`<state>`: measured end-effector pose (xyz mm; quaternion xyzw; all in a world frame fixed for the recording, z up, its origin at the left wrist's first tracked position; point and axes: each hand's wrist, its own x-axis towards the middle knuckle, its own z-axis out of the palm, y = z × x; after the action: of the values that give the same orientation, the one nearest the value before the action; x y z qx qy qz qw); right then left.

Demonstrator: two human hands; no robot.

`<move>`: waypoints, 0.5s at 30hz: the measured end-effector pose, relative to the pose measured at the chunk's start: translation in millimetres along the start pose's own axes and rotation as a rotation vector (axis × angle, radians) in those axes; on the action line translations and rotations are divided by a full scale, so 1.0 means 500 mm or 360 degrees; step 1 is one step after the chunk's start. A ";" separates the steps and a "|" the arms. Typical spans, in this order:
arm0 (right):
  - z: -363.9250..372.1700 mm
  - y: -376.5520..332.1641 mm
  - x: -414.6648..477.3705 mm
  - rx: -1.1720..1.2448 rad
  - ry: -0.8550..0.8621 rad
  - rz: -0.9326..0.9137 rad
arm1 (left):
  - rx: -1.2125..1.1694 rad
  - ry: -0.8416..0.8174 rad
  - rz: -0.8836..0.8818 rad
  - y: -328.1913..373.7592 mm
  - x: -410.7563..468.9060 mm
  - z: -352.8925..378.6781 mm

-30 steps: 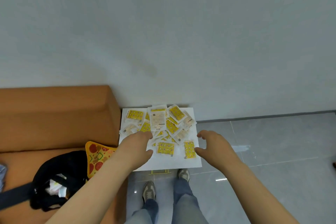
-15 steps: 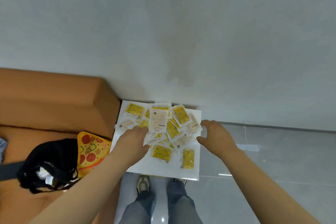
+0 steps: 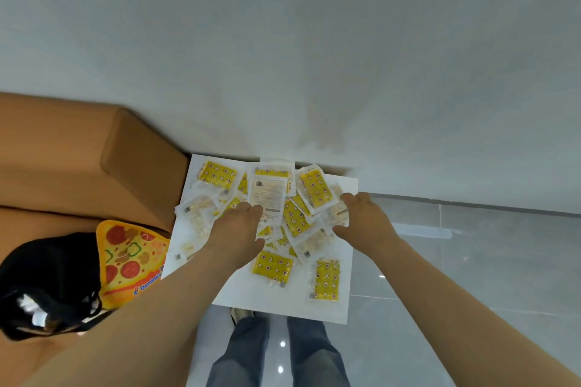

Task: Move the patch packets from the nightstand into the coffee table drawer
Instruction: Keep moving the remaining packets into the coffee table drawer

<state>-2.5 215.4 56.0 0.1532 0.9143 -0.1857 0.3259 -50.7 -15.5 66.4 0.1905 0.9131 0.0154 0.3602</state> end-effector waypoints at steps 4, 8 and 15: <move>0.050 0.007 0.058 -0.0010 -0.0009 -0.0002 | 0.0015 -0.0002 -0.0006 -0.003 0.061 0.038; 0.097 0.011 0.107 0.0017 0.0008 0.0010 | 0.0027 0.0010 -0.0032 -0.008 0.121 0.071; 0.165 0.015 0.182 0.0107 -0.0012 0.0083 | 0.0049 0.0004 -0.0093 -0.011 0.216 0.115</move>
<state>-22.4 200.2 -64.5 0.1870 0.9019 -0.2082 0.3289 -86.5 12.1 -47.5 0.1694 0.9188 -0.0090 0.3564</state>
